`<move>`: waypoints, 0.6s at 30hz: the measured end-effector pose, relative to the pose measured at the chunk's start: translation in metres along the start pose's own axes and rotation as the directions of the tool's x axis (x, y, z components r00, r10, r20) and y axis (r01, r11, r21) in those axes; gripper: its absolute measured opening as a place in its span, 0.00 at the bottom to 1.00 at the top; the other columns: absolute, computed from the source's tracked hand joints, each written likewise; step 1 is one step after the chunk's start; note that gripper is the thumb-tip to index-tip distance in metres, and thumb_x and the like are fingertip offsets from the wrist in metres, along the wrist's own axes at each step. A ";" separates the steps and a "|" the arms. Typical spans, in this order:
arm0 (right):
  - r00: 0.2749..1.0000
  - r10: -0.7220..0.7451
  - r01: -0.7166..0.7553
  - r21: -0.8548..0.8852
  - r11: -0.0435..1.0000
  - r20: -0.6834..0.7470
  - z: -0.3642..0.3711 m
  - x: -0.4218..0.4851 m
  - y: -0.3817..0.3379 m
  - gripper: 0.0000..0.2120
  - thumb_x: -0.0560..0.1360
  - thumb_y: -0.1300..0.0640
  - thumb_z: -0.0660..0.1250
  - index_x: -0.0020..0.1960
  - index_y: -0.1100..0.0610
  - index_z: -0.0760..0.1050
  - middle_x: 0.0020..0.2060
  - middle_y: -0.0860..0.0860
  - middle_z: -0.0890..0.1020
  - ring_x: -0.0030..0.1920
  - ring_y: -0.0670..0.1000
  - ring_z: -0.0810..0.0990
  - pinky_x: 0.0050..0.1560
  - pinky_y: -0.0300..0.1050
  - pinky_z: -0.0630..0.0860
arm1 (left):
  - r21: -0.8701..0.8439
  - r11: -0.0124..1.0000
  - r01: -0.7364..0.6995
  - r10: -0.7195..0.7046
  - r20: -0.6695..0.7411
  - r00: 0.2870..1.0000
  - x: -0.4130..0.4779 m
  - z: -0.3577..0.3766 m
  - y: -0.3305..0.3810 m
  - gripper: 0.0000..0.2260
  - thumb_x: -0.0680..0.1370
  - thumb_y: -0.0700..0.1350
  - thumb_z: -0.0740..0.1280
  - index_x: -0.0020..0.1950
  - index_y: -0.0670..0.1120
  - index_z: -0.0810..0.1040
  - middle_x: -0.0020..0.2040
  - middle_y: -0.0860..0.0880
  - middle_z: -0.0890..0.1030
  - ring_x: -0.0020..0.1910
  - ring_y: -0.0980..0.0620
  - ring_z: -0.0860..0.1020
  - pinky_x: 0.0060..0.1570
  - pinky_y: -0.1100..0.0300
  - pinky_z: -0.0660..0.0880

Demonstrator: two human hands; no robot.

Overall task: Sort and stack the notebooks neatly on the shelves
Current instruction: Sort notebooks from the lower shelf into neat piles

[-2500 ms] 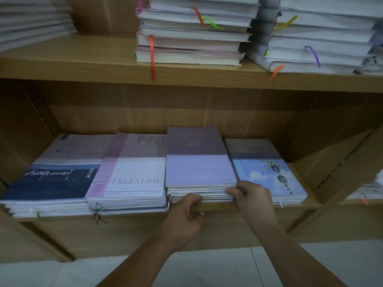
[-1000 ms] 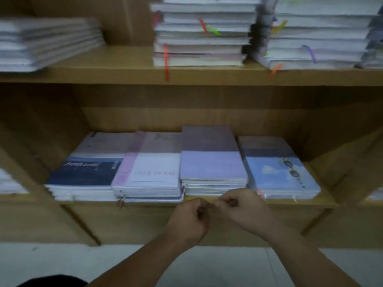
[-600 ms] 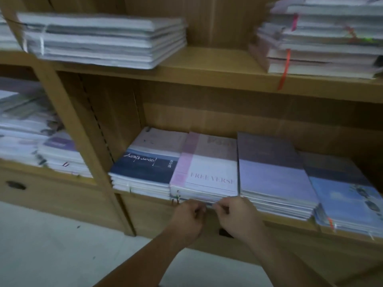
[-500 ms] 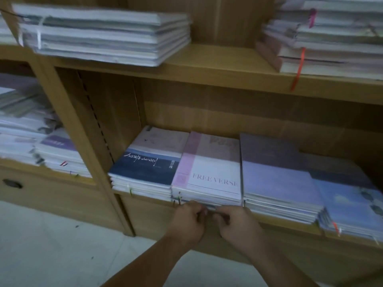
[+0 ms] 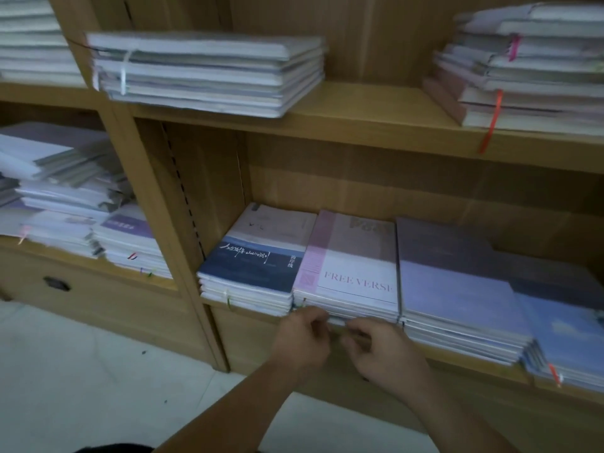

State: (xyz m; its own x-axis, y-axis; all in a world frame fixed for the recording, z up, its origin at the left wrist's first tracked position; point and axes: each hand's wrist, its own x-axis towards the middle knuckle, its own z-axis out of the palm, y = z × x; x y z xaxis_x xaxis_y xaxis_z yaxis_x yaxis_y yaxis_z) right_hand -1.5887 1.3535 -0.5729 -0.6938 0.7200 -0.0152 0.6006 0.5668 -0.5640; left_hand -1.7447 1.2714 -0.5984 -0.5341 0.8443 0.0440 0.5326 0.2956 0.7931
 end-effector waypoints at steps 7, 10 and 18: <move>0.987 -0.113 0.099 0.122 0.988 0.116 0.019 0.023 -0.035 0.16 0.80 0.48 0.67 0.66 0.48 0.78 0.56 0.40 0.79 0.58 0.40 0.76 0.64 0.42 0.74 | -0.197 0.914 0.356 -0.390 -0.180 0.903 -0.010 -0.062 -0.030 0.08 0.81 0.44 0.65 0.45 0.50 0.82 0.42 0.53 0.83 0.42 0.57 0.80 0.35 0.65 0.73; 0.988 -0.126 0.124 0.027 0.992 0.088 0.036 0.027 -0.036 0.23 0.80 0.46 0.65 0.72 0.52 0.74 0.58 0.41 0.73 0.60 0.41 0.73 0.64 0.38 0.71 | -0.272 0.895 0.354 -0.417 -0.226 0.880 -0.004 -0.070 -0.036 0.10 0.82 0.43 0.64 0.45 0.47 0.82 0.41 0.51 0.83 0.43 0.52 0.82 0.39 0.61 0.75; 0.965 -0.202 0.226 -0.136 0.965 0.168 0.043 0.016 -0.037 0.36 0.78 0.42 0.65 0.82 0.42 0.54 0.77 0.33 0.55 0.77 0.40 0.60 0.67 0.26 0.56 | -0.468 0.834 0.291 -0.441 -0.250 0.862 -0.021 -0.077 -0.030 0.10 0.82 0.39 0.64 0.58 0.53 0.77 0.47 0.61 0.77 0.48 0.59 0.79 0.46 0.70 0.72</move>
State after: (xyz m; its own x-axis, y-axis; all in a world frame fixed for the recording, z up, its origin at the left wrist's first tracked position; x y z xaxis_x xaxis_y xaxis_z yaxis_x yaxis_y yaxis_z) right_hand -1.6392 1.3262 -0.5878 -0.8575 0.5130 -0.0394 0.4768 0.7636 -0.4353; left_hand -1.8002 1.2101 -0.5762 -0.8595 0.4854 -0.1601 -0.0186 0.2835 0.9588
